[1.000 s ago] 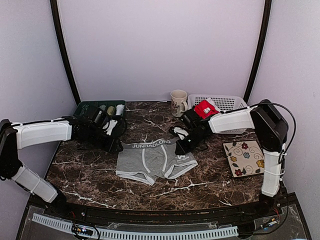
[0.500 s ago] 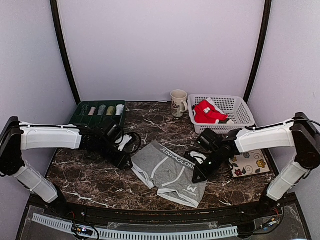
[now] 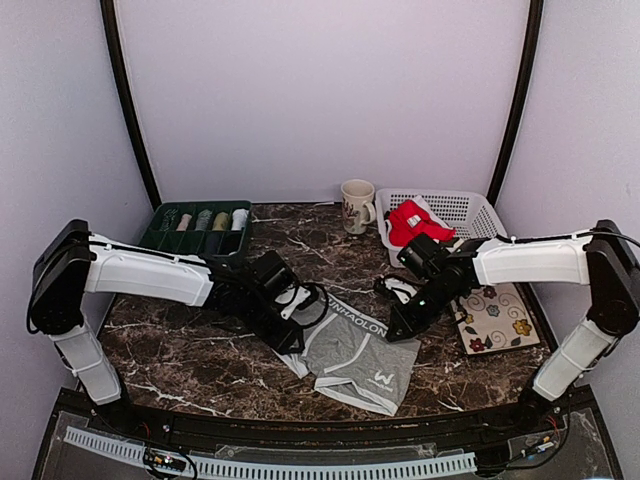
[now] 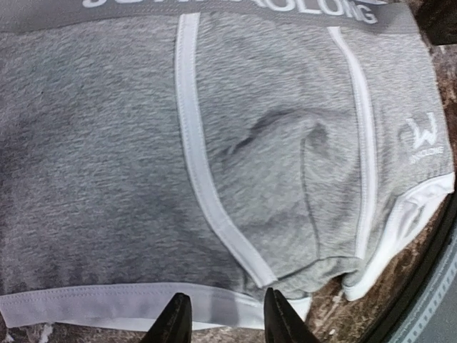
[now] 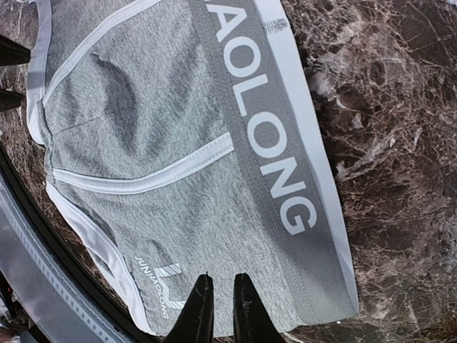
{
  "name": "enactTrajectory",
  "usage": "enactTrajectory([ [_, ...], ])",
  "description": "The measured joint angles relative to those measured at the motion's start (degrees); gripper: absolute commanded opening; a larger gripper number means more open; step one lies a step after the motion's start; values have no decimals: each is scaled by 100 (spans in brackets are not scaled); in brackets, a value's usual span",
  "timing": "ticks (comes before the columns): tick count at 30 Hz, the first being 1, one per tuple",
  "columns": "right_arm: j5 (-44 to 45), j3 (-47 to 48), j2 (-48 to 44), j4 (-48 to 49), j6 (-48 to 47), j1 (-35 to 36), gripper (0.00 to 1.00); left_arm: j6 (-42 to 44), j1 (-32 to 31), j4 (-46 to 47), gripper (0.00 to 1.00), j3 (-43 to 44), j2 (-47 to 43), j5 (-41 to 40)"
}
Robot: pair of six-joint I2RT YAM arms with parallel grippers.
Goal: Roll the underwear
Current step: Rotate the underwear at the center of the board.
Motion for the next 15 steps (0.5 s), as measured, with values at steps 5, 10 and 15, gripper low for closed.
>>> enactTrajectory([
  [5, -4, 28, 0, -31, -59, 0, 11, 72, 120, -57, 32, -96, 323, -122],
  [10, -55, 28, -2, -59, -116, 0, 12, 354, 581, -46, 30, -170, 334, -50],
  [15, -415, 33, -4, 24, -142, 33, 12, 850, 1340, -256, 34, 254, 638, -109],
])
